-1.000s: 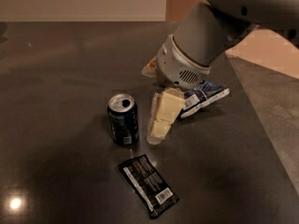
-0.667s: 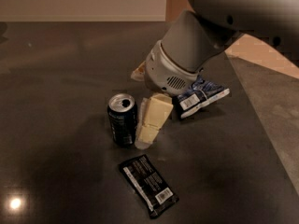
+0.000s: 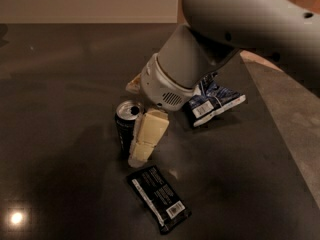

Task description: Pick pepsi can

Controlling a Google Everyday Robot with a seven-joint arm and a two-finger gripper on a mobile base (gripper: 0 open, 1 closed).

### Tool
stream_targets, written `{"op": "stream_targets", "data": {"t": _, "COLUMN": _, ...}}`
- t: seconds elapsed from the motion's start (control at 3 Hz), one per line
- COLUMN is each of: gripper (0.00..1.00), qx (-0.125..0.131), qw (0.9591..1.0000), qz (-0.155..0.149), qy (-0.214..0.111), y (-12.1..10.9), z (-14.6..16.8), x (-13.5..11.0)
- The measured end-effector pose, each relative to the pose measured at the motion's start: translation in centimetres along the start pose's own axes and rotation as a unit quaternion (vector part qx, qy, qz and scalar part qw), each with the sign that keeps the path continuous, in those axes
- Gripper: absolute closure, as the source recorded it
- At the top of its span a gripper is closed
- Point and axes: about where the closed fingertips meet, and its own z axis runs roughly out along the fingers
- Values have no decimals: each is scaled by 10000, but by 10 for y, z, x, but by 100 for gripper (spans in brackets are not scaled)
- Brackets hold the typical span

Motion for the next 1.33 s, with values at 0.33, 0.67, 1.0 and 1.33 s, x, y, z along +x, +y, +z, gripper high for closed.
{"op": "stream_targets", "data": {"t": 0.33, "gripper": 16, "qx": -25, "qw": 10000, "qz": -10, "qy": -34, "y": 0, "z": 6, "x": -4}}
{"op": "stream_targets", "data": {"t": 0.67, "gripper": 40, "qx": -9, "qw": 10000, "qz": 4, "qy": -42, "y": -3, "z": 6, "x": -3}}
{"op": "stream_targets", "data": {"t": 1.0, "gripper": 62, "qx": 25, "qw": 10000, "qz": 5, "qy": -88, "y": -5, "z": 0, "x": -4}}
{"op": "stream_targets", "data": {"t": 1.33, "gripper": 85, "qx": 64, "qw": 9998, "qz": -93, "qy": -176, "y": -5, "z": -20, "x": -13}}
